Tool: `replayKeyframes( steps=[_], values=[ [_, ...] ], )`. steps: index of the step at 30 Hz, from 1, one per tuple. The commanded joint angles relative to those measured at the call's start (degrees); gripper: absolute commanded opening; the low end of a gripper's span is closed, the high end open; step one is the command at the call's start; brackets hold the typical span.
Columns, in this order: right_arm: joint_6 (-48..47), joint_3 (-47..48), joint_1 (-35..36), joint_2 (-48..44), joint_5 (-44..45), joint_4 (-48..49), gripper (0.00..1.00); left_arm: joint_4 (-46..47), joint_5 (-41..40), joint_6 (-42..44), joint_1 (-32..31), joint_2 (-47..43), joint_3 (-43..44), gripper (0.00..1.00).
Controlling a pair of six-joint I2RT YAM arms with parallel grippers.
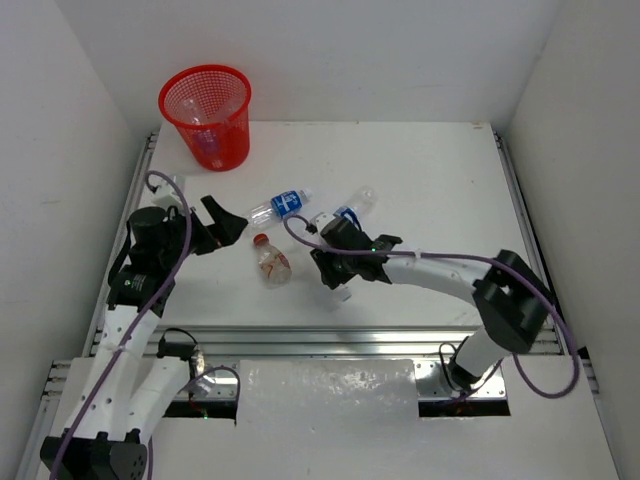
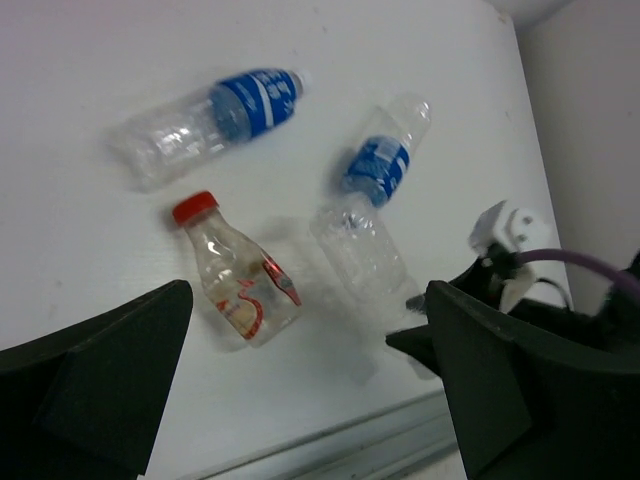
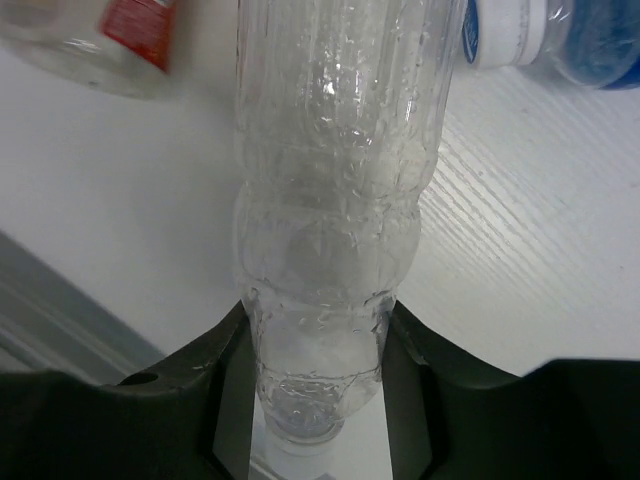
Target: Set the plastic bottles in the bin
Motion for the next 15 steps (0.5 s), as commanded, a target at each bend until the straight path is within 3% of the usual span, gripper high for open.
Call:
replayKeyframes(
  steps=[1, 4, 7, 10, 15],
  values=[
    [1.44, 0.02, 2.33, -9.75, 1.95, 0.02, 0.34, 7.29, 13.36, -0.95, 0.18, 0.23, -3.34, 1.00],
    [3.46, -3.83, 2.34, -19.41, -2.16, 3.87, 0.34, 14.31, 22.94, -3.85, -0.17, 0.49, -5.62, 1.00],
    [3.99, -10.42, 2.34, -28.65, -11.63, 15.02, 0.31, 22.66, 28.31, -7.89, -2.53, 0.76, -7.12, 1.00],
    [3.91, -12.37, 2.42, -32.88, -18.41, 23.03, 0.31, 32.24, 30.26, -12.81, -7.19, 1.20, -7.66, 1.00],
    [3.38, -11.67, 2.42, -34.90, -25.90, 24.80, 0.31, 39.98, 28.41, -13.87, -15.46, 4.00, -6.25, 1.00]
  ],
)
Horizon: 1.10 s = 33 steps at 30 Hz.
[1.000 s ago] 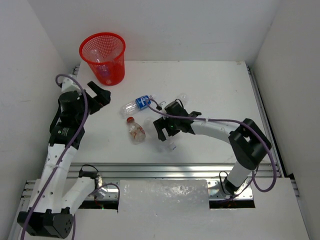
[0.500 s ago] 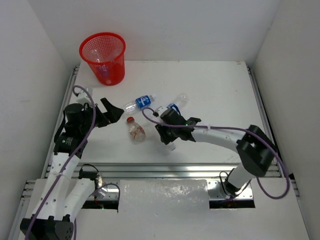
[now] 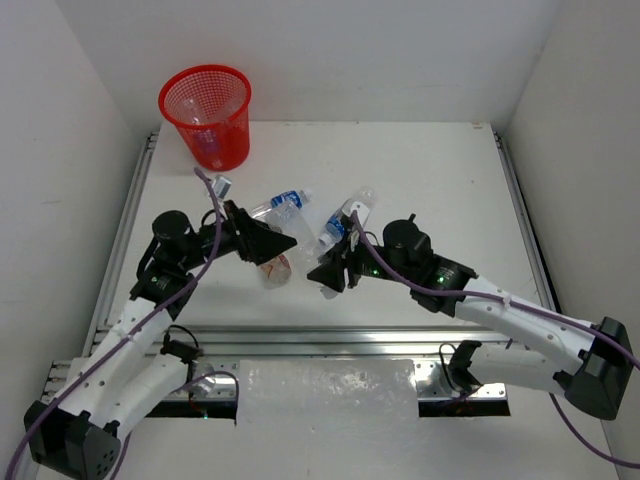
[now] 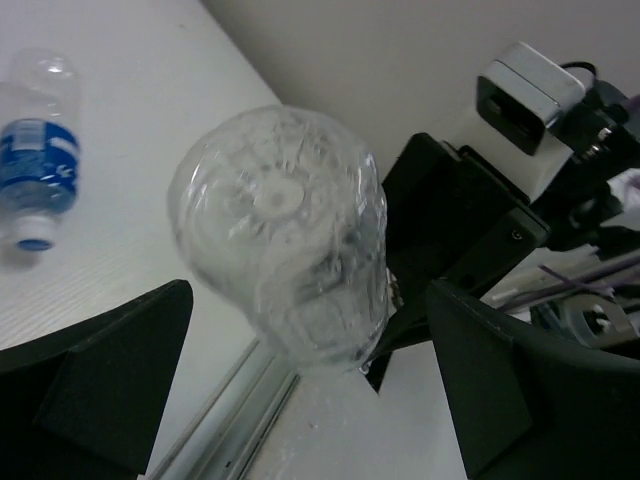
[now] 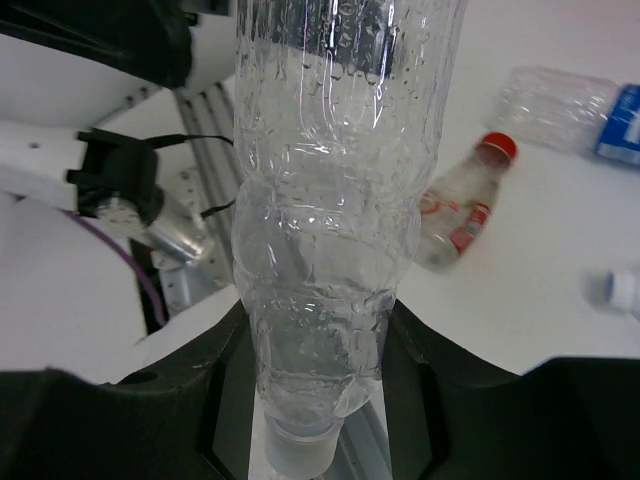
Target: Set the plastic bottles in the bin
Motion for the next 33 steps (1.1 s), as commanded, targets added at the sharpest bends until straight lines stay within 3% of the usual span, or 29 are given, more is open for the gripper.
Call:
replayKeyframes(
  steps=[1, 6, 8, 9, 11, 12, 14, 15, 18, 19, 20, 24, 25, 31, 33],
  values=[
    [0.06, -0.22, 0.28, -1.49, -10.99, 7.97, 0.31, 11.62, 2.25, -3.02, -2.44, 2.15, 1.81, 1.00],
    [-0.55, -0.66, 0.28, -2.72, -14.28, 10.01, 0.32, 13.73, 3.47, -3.63, -3.67, 5.41, 3.31, 0.96],
    [-1.08, 0.13, 0.19, -2.54, -12.79, 9.83, 0.34, 17.07, 6.11, -4.42, -4.55, 5.93, 3.83, 0.70],
    [-0.65, 0.13, 0.28, -2.63, -12.09, 9.83, 0.39, 17.51, 6.81, -4.34, -4.73, 6.28, 4.45, 0.31],
    [-0.47, -0.74, 0.19, -3.24, -6.93, 9.83, 0.90, 14.28, 4.55, -3.64, -4.82, 7.08, 7.95, 0.09],
    [-0.21, -2.05, 0.11, -4.81, -3.67, 9.04, 0.99, 7.91, 1.92, -1.20, -4.82, 7.43, 9.80, 0.04],
    [0.75, -3.29, 0.19, -6.93, 5.01, 6.06, 0.99, -0.20, -11.94, 1.45, -4.82, 9.09, 18.13, 0.01],
    [1.46, -4.69, 0.11, -9.29, 14.54, 2.22, 0.99, -9.11, -24.61, 3.81, -4.82, 11.80, 21.30, 0.00],
    [6.72, -7.32, 0.11, -13.25, 32.49, -7.44, 0.99, -21.19, -46.80, 7.77, -4.64, 18.22, 36.06, 0.00],
    [8.39, -8.21, -0.07, -16.22, 34.74, -9.23, 0.99, -22.98, -60.46, 8.49, -4.12, 23.03, 42.71, 0.00],
    [8.84, -9.17, -0.07, -17.91, 35.81, -10.90, 0.99, -24.04, -65.47, 9.37, -3.24, 25.42, 45.64, 0.00],
    [9.46, -13.22, -0.24, -24.33, 34.16, -13.28, 0.99, -22.91, -67.45, 10.60, 6.24, 40.25, 58.13, 0.00],
    [9.55, -13.23, -0.16, -25.56, 34.06, -14.42, 0.99, -23.52, -69.02, 11.04, 8.52, 43.35, 65.03, 0.00],
    [10.51, -14.98, -0.16, -29.61, 32.04, -22.16, 0.99, -24.59, -74.54, 24.21, 12.84, 66.21, 95.11, 0.00],
    [10.69, -15.95, -0.25, -32.33, 32.04, -23.13, 0.99, -20.83, -72.47, 24.15, 14.95, 67.02, 93.23, 0.00]
  ],
)
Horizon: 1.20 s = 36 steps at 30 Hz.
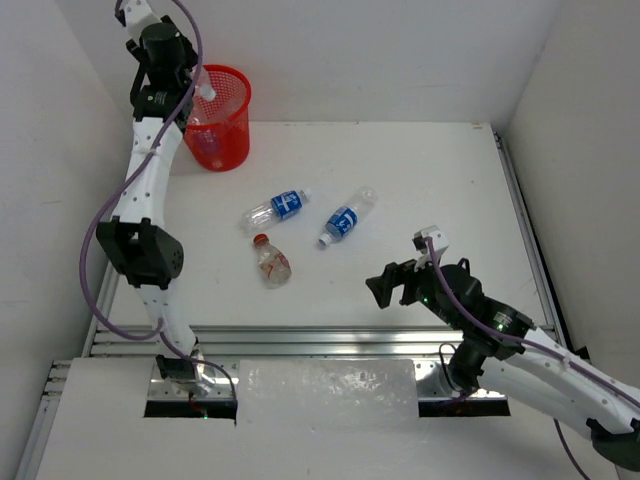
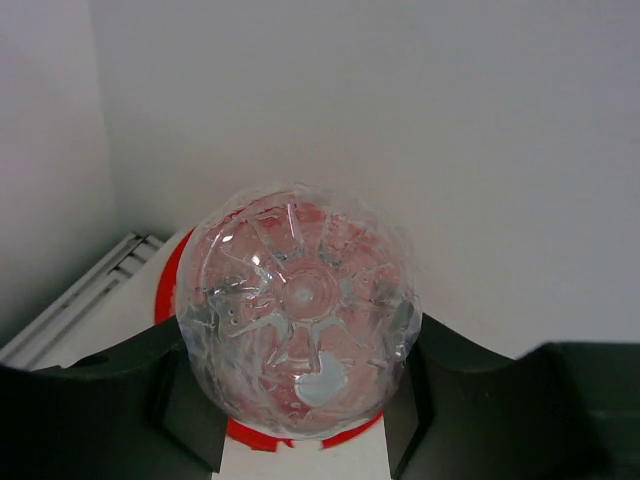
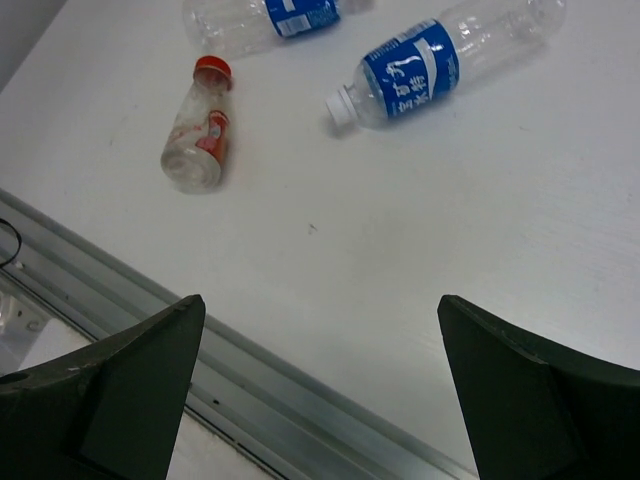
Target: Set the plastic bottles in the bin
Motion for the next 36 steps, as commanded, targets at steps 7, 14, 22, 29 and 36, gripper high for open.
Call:
replayKeyframes(
  steps=[7, 14, 22, 29, 36],
  values=[
    [0.81, -0.08, 0.08, -4.11, 0.63, -3.62, 0.99, 3.82, 11.49, 4.08, 5.21, 7.21, 7.23, 0.39],
    [-0.86, 2.29, 0.17, 7.20, -0.86, -0.89, 0.99, -1.36, 17.66, -0.42, 5.39, 6.60, 9.52, 0.78],
    [-1.21, 10.02, -1.85, 23.82, -1.65, 1.21, 0.99, -8.92, 22.05, -5.15, 5.39, -0.25, 5.14, 0.92],
    [3.00, 21.88, -13.45, 42.54, -8.35, 2.88, 0.99, -12.61, 30.21, -13.84, 5.39, -19.12, -14.00, 0.93],
    [6.78, 41.36, -14.77, 61.52, 0.01, -1.75, 0.99, -4.10, 34.09, -11.77, 4.86, -52.96, -53.72, 0.95]
  ],
)
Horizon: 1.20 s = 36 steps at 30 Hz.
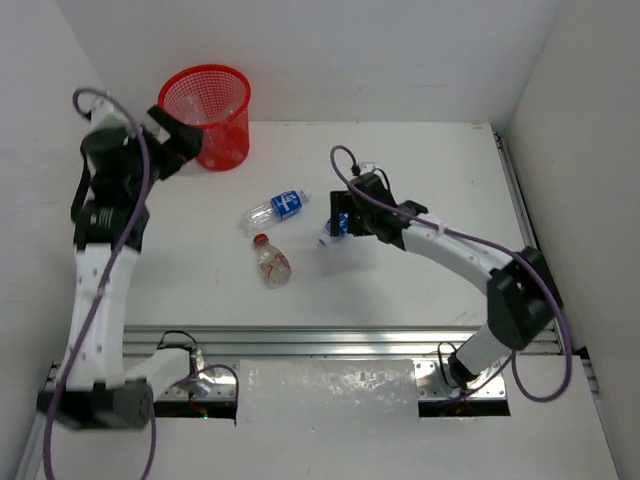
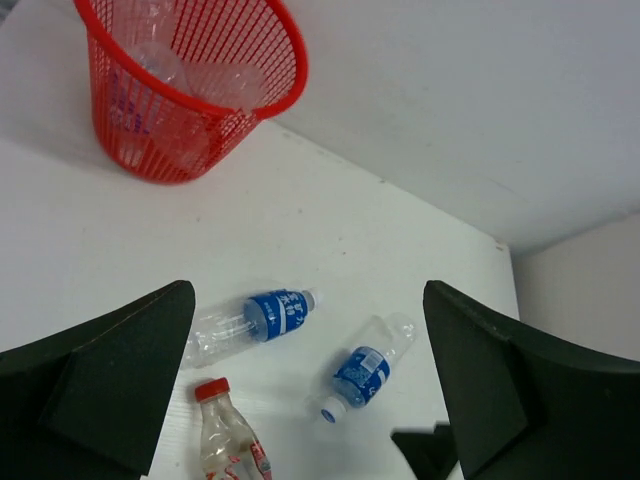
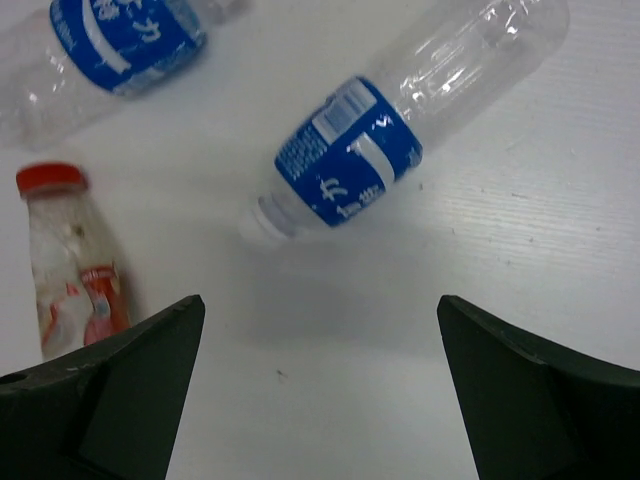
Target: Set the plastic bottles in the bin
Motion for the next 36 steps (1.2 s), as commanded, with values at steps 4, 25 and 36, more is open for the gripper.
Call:
replayKeyframes(
  steps=[4, 25, 36],
  values=[
    [9.44, 17.82, -1.31, 16.41, 7.92, -7.44, 0.99, 3.93, -1.80, 7.07, -0.48, -20.26, -21.64, 0.97],
    [-3.18, -5.16, -0.17, 3.84, 3.20, 21.47, 0.19, 15.14, 22.11, 0.86, -7.48, -13.16, -33.88, 0.98],
    [-24.39, -34.11, 1.15, -32.60, -44.78, 42.04, 0.16, 37.66, 30.27, -9.78, -24.64, -3.40, -32.91, 1.00]
  ],
)
